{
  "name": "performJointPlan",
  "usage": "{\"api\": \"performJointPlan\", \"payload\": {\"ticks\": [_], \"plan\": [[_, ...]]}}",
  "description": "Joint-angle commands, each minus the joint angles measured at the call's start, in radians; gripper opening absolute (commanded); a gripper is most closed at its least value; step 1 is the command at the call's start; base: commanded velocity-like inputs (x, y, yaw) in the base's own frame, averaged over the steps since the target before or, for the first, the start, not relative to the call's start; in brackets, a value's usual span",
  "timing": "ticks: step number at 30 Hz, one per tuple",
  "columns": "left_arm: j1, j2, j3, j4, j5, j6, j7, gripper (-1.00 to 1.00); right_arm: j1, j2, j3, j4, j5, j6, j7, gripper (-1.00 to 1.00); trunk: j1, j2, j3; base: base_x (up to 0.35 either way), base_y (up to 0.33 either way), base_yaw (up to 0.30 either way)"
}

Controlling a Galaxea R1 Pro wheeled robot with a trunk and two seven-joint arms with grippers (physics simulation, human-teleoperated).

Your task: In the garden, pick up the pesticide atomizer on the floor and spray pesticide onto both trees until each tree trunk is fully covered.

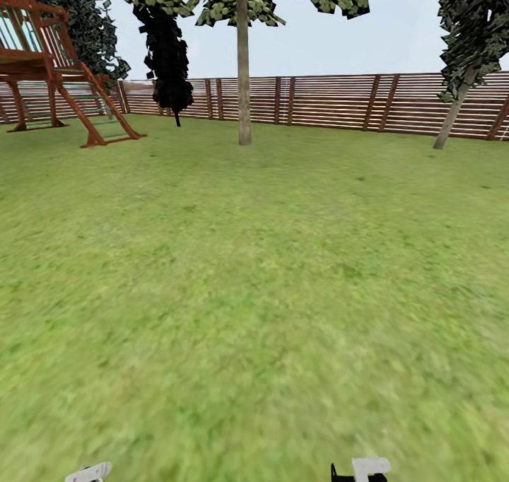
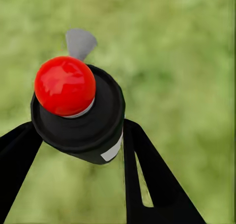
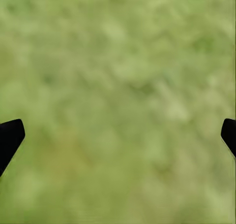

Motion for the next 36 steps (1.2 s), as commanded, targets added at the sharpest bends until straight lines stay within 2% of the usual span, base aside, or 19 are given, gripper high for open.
{"api": "performJointPlan", "payload": {"ticks": [1, 36], "plan": [[0.000, 0.000, 0.000, 0.000, 0.000, 0.000, 0.000, -1.00, 0.000, 0.000, 0.000, 0.000, 0.000, 0.000, 0.000, 1.00, 0.000, 0.000, 0.000, 0.341, 0.000, 0.000], [0.000, 0.000, 0.000, 0.000, 0.000, 0.000, 0.000, -1.00, 0.000, 0.000, 0.000, 0.000, -0.001, 0.000, 0.002, 1.00, 0.000, 0.000, 0.000, 0.341, 0.000, 0.000]]}}
